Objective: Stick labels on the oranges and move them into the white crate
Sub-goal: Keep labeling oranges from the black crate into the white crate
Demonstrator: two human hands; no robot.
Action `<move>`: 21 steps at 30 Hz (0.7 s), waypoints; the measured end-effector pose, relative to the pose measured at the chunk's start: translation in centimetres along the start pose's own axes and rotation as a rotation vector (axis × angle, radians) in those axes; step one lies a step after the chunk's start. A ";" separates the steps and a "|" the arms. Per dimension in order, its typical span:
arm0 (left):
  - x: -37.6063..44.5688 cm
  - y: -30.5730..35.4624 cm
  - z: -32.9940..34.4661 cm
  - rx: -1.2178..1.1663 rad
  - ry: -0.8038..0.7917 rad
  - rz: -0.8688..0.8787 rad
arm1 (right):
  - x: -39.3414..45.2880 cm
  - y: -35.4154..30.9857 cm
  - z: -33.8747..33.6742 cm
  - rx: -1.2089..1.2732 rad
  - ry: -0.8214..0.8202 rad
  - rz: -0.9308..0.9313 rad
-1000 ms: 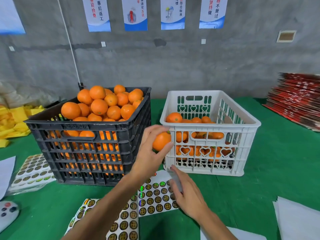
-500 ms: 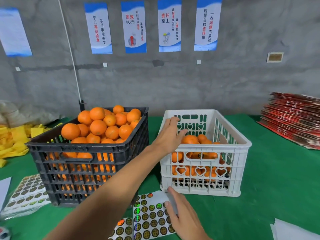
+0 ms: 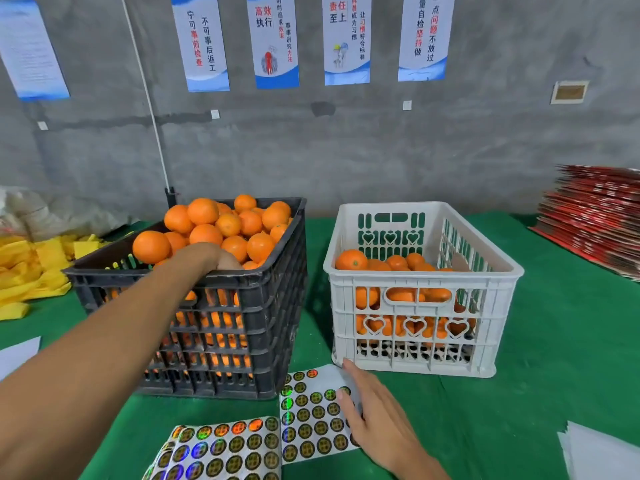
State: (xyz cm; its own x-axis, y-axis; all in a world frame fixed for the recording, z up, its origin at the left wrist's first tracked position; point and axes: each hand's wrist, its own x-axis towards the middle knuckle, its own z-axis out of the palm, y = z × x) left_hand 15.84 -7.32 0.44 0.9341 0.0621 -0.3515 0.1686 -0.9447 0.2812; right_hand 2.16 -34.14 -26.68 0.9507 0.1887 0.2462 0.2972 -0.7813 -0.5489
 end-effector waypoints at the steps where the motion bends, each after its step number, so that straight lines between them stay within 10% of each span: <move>1: 0.1 0.6 -0.3 -0.139 0.092 -0.017 | 0.0 0.0 0.0 0.003 -0.004 0.003; 6: 1.7 0.1 0.4 0.090 -0.146 -0.034 | -0.1 -0.2 -0.1 0.018 -0.017 0.019; 10: 5.2 -0.1 -0.6 -0.125 0.159 0.090 | -0.1 -0.3 0.0 0.018 -0.015 0.026; 21: 9.2 -0.7 -0.3 -0.196 0.217 0.231 | -0.1 -0.5 -0.2 0.016 -0.036 0.028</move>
State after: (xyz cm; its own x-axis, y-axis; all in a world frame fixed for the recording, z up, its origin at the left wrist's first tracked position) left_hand 24.42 -6.03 -2.75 0.9960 -0.0591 -0.0667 -0.0175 -0.8635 0.5040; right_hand 1.91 -33.92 -26.29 0.9612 0.1881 0.2019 0.2713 -0.7772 -0.5677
